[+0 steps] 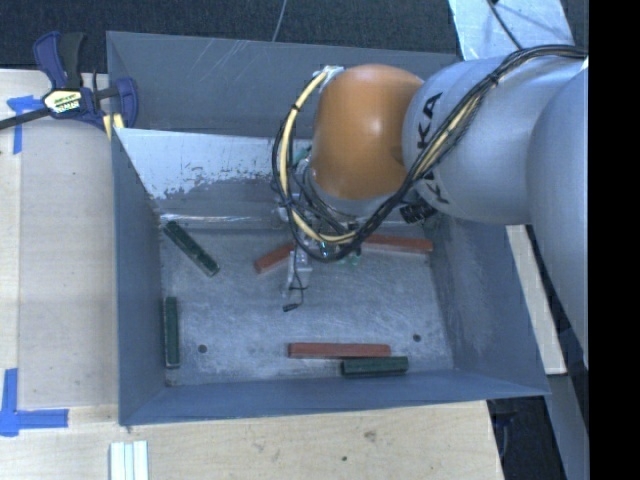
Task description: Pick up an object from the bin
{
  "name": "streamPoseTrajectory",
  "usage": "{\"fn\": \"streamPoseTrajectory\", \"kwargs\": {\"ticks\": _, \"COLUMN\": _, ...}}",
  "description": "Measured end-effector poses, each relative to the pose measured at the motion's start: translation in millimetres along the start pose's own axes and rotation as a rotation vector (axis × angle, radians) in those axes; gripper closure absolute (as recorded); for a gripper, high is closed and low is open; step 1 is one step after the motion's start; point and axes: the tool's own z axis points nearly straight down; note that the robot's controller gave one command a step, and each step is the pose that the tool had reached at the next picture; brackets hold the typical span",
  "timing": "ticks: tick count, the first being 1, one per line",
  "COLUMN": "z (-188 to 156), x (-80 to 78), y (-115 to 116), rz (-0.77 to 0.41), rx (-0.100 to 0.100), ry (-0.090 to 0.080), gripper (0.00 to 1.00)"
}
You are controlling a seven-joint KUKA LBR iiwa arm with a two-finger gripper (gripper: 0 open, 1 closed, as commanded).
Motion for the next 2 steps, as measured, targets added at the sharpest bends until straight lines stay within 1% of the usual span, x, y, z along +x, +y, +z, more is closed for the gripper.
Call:
{"fn": "streamPoseTrajectory", "kwargs": {"ticks": 1, "z": 0, "x": -0.4, "y": 0, "rz": 0.001, "rx": 0.0, "ry": -0.001, "gripper": 0.0}}
{"fn": "streamPoseTrajectory", "kwargs": {"ticks": 2, "z": 46, "x": -32.5, "y": -21, "rz": -0.02, "rx": -0.001, "ry": -0.013, "gripper": 0.0}}
